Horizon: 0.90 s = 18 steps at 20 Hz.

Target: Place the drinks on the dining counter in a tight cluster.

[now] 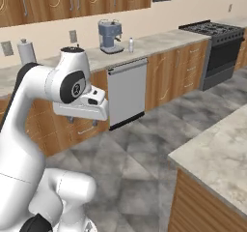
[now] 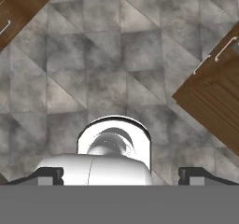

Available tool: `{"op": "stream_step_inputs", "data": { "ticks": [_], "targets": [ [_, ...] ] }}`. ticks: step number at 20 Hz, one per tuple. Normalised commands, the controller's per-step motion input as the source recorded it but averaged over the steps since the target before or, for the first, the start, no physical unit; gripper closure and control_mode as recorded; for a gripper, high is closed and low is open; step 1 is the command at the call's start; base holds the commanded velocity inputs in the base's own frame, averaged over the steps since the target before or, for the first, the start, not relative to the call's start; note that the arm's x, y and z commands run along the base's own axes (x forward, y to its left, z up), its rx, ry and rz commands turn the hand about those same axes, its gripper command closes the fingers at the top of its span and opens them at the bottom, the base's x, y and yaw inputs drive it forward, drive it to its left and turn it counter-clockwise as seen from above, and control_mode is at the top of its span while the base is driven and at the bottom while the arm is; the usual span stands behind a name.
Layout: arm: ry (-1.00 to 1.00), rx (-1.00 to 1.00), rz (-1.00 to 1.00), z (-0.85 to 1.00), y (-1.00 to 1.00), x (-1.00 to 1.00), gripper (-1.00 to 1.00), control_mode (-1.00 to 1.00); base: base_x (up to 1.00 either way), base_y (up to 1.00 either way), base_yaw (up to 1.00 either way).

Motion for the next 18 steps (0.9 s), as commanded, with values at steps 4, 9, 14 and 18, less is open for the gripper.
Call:
{"op": "stream_step_inputs", "data": {
  "ticks": [4,9,14,18],
  "targets": [
    [0.00,0.00,0.00,0.00,0.00,0.00,-1.00,1.00,1.00,0.61,0.10],
    [0.00,0.00,0.00,0.00,0.00,0.00,-1.00,1.00,1.00,0.00,0.43],
    [0.00,0.00,0.00,0.00,0.00,0.00,-1.00,1.00,1.00,-0.33,0.54],
    [0.00,0.00,0.00,0.00,0.00,0.00,-1.00,1.00,1.00,-0.78,0.47]
  ]
}}
